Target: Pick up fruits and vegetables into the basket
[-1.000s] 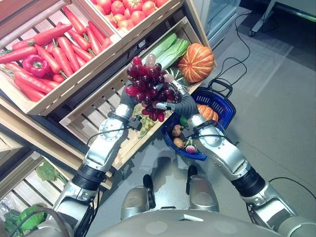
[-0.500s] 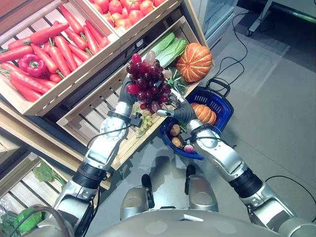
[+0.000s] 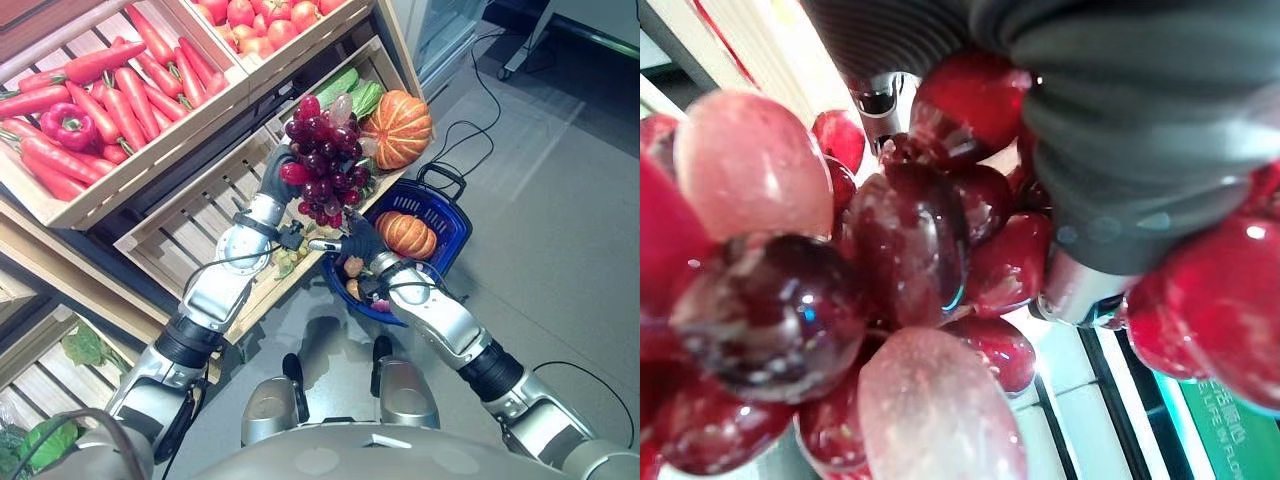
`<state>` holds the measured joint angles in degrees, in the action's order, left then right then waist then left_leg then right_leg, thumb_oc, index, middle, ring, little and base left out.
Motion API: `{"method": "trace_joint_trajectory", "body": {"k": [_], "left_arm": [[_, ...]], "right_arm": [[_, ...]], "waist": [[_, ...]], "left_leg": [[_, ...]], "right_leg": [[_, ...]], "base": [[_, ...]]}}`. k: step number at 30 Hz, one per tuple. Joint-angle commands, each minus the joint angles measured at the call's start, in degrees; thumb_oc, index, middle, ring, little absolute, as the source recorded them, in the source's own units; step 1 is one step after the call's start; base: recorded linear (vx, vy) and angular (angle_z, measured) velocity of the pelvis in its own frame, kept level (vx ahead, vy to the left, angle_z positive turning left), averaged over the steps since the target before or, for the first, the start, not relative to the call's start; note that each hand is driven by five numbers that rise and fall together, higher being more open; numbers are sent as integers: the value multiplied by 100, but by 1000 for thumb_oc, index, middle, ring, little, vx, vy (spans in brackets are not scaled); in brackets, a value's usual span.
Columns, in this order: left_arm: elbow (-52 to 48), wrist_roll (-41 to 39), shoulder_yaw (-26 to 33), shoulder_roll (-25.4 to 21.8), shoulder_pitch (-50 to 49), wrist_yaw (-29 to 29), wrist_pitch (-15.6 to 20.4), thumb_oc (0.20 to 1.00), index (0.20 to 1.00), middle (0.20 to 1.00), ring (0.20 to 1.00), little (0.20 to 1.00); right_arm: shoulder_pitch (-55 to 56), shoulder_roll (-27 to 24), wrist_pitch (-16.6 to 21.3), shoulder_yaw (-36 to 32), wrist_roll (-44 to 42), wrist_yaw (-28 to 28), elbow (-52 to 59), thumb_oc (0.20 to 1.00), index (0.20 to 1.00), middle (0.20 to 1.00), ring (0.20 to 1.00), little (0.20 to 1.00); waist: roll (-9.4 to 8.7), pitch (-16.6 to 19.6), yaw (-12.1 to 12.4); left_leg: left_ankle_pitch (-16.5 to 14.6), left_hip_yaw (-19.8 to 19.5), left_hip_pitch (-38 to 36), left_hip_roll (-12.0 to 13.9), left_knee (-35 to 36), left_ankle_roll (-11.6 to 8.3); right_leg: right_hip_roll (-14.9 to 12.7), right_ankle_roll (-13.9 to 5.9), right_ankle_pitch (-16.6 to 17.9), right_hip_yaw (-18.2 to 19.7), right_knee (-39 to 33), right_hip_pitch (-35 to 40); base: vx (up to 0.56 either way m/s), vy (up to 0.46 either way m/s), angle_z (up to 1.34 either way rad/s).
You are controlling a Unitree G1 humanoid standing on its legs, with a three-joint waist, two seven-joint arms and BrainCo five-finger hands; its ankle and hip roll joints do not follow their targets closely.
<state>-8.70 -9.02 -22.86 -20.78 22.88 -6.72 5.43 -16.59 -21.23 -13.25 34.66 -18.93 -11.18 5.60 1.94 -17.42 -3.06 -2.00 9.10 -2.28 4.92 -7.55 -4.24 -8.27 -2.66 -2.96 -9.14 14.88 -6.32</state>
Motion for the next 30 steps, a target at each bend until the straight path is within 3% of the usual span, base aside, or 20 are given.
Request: {"method": "trace_joint_trajectory", "body": {"k": [1, 7, 18, 25, 30], "left_arm": [[-821, 38, -230, 69, 485, -48, 287, 200, 200, 200, 200, 200], [-833, 134, -180, 0, 305, -273, 337, 200, 200, 200, 200, 200], [-753, 168, 302, -228, -246, -1043, 752, 200, 200, 200, 200, 200], [-710, 155, 556, -163, -332, -1423, 996, 200, 200, 200, 200, 200], [-687, 92, 567, -72, -247, -1482, 948, 200, 200, 200, 200, 200]], "right_arm": [[-349, 364, 601, -54, 61, -261, 314, 1000, 1000, 1000, 1000, 1000], [-194, 206, 785, -301, 84, -422, 617, 1000, 1000, 1000, 1000, 1000], [192, -67, 1011, -763, 175, -474, 1107, 1000, 1000, 1000, 1000, 1000], [245, -37, 1151, -871, 235, -386, 1235, 1000, 1000, 1000, 1000, 1000], [154, 39, 1148, -824, 271, -467, 1221, 1000, 1000, 1000, 1000, 1000]], "waist": [[-174, 130, 18], [-181, 92, -23], [-179, -4, -20], [-199, -17, 1], [-211, 11, 28]], "left_leg": [[-607, 23, 54, -21, -344, 287], [-629, 78, 58, -14, -352, 309], [-655, 85, 137, -4, -436, 300], [-657, 51, 162, 0, -473, 281], [-663, 19, 145, 1, -476, 270]], "right_leg": [[-332, -544, -417, -3, -108, 506], [-315, -557, -401, 31, -120, 474], [-339, -550, -399, 30, -99, 425], [-357, -539, -408, 20, -80, 427], [-365, -535, -425, 11, -75, 464]], "base": [[0, 0, 0], [0, 0, 0], [-9, 0, -2], [0, 0, 0], [0, 0, 0]]}}
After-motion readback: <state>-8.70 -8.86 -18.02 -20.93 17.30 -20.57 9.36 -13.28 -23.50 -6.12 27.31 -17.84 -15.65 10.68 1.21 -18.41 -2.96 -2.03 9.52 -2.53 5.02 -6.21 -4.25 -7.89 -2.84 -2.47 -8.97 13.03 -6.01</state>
